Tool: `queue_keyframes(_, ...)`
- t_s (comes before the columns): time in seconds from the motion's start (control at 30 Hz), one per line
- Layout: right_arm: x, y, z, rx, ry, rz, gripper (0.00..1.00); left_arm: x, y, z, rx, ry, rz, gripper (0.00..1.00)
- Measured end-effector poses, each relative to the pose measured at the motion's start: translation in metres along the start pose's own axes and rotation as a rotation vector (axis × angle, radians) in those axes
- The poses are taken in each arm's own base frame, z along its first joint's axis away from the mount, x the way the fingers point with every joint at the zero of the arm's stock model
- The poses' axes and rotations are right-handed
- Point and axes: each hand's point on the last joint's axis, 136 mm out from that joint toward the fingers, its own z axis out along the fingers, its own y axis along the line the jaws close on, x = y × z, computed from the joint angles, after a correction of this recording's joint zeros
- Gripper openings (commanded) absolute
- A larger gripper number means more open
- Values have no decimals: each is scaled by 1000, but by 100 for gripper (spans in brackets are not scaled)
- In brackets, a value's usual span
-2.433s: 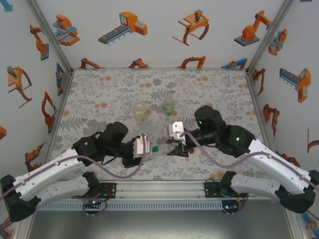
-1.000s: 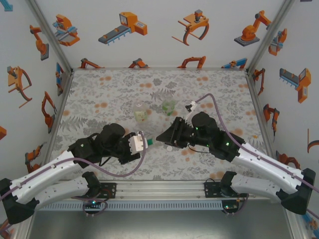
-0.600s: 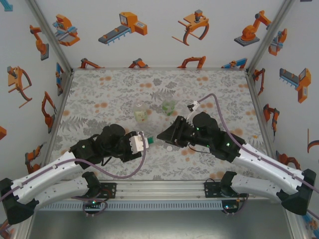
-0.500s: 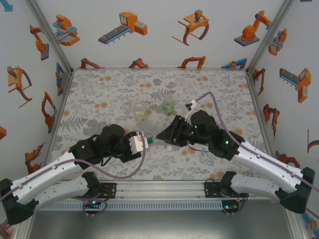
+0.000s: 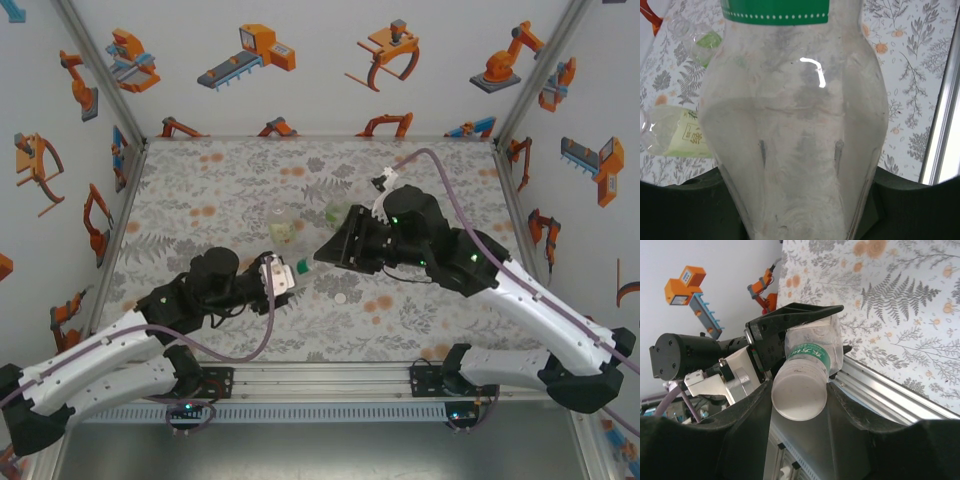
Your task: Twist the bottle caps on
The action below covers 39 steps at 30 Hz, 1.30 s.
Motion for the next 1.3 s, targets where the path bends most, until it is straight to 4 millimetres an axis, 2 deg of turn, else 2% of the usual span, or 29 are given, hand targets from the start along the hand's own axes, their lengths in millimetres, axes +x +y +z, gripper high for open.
queue_keyframes(0.13,1,-10,6,50,8,5,56,9,-4,10,7,3,0,0)
queue_keyframes(0.57,2,-26,14,138,18,-17,57,21,-7,23,29,50,12,0)
queue_keyframes(0.9,1,-25,18,178,47,-53,58,21,-6,21,22,57,13,0)
queue_keyframes(1.1,1,-19,17,166,50,-69,67,19,-6,20,21,50,18,0)
queue_keyframes(1.3,2,-17,16,156,56,-70,69,18,-8,20,29,45,22,0)
